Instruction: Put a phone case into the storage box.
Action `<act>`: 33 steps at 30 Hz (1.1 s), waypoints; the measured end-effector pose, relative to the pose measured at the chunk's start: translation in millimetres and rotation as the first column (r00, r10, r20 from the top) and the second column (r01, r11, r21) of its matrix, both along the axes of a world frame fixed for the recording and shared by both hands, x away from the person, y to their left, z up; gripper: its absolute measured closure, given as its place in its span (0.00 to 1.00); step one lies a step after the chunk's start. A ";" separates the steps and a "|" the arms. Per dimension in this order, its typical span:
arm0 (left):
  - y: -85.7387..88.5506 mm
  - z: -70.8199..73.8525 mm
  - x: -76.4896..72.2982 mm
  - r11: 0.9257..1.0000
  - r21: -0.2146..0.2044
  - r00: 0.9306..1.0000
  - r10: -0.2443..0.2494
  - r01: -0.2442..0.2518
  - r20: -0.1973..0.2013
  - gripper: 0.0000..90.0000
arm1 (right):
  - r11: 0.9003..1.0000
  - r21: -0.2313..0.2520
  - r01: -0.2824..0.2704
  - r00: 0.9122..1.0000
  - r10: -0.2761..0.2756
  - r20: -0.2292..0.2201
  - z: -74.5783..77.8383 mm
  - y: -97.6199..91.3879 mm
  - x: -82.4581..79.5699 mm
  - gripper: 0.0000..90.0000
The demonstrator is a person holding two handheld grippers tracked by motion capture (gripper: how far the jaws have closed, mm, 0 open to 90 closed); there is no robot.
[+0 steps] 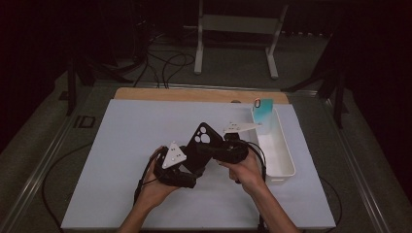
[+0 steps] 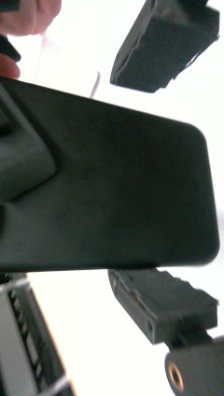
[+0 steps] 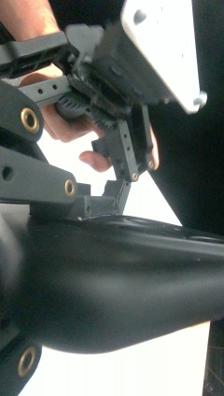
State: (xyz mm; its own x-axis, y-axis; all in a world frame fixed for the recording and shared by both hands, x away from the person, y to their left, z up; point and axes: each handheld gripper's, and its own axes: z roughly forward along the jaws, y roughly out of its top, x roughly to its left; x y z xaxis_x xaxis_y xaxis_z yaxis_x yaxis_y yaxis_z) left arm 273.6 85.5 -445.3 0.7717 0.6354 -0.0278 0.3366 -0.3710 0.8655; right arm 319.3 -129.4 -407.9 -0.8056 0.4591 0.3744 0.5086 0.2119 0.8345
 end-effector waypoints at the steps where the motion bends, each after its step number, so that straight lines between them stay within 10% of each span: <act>1: 0.0 0.0 0.0 1.000 0.000 1.000 0.000 0.000 0.000 0.03 | 1.000 0.000 0.000 1.000 0.000 0.000 0.0 0.0 0.0 0.95; 7: 0.5 -3.9 4.2 0.998 -0.035 0.996 -0.047 0.045 -0.073 0.01 | 0.998 -0.012 -0.068 0.997 0.069 0.038 2.2 -2.4 -5.3 0.95; 12: 7.0 -5.5 9.0 0.985 -0.128 0.979 -0.137 0.118 -0.149 0.05 | 0.992 -0.023 -0.126 0.991 0.127 0.053 3.2 -0.2 -9.8 0.95; 30: 12.0 -9.9 10.9 0.962 -0.160 0.947 -0.250 0.220 -0.202 0.45 | 0.980 -0.065 -0.189 0.979 0.193 0.071 4.3 0.9 -7.8 0.94; 33: 13.2 -10.6 11.1 0.948 -0.179 0.932 -0.297 0.262 -0.209 0.56 | 0.982 -0.048 -0.182 0.980 0.185 0.073 6.2 -3.5 -5.3 0.90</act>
State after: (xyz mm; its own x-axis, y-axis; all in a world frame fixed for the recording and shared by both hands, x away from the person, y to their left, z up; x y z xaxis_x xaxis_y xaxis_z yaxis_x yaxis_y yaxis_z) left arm 284.7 98.7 -455.9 0.8788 0.3701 -0.3013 0.4335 -0.3550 0.8283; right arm 314.0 -132.9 -401.7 -0.9032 0.3147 0.2919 0.3926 0.3307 0.8582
